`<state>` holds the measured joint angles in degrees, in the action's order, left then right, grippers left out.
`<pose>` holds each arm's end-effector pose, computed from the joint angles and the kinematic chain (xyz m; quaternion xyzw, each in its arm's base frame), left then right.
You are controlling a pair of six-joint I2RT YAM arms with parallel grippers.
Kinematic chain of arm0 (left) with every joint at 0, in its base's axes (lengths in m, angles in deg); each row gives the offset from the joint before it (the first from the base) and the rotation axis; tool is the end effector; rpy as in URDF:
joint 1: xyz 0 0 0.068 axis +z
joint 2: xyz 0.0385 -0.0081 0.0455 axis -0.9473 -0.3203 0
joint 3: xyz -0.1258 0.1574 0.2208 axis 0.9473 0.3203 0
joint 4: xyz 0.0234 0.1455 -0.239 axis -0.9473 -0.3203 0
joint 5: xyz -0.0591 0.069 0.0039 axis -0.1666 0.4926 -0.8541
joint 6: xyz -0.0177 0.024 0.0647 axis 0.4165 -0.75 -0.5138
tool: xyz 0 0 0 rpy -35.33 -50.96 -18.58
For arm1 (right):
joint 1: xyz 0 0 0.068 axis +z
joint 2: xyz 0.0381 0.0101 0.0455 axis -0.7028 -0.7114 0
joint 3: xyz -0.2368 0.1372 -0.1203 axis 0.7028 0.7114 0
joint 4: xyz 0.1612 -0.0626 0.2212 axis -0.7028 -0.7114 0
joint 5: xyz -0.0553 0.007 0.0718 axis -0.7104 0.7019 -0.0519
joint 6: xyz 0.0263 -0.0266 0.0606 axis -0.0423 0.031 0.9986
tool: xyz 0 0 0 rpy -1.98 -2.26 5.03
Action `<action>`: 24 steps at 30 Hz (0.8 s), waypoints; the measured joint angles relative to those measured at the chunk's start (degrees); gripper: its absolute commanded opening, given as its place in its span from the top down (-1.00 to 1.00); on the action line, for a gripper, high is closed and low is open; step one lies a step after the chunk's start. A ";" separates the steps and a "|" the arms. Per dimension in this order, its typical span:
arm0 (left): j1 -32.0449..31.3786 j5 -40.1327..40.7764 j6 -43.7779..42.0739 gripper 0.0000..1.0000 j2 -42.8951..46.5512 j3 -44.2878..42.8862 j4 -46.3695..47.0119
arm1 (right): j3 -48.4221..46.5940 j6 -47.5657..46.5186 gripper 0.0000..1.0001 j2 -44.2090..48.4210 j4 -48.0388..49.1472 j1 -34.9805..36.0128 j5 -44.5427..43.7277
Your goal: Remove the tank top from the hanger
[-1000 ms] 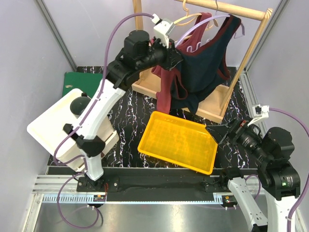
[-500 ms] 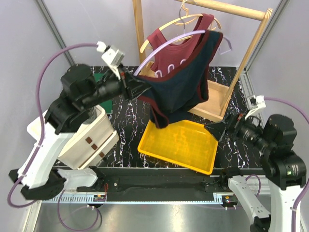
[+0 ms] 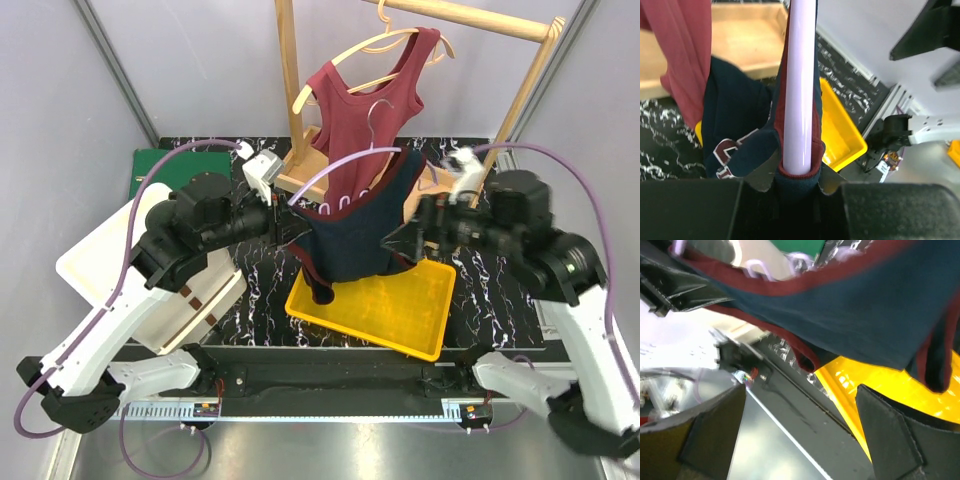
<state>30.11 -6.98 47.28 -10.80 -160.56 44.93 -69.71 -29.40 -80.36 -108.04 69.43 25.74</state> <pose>0.1649 -0.1657 0.4694 0.2485 0.7590 -0.3835 0.4638 0.1422 0.0933 0.4875 -0.1492 0.8209 0.3700 0.4086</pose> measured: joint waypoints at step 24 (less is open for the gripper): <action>-0.09 -5.99 1.75 1.00 14.69 16.90 1.73 | -17.46 -1.05 -0.45 -18.03 12.90 31.36 -50.84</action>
<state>30.02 -12.97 49.03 3.88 -143.67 46.66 -87.18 -30.45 -98.39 -95.14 100.79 -25.10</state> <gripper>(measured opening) 0.188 0.810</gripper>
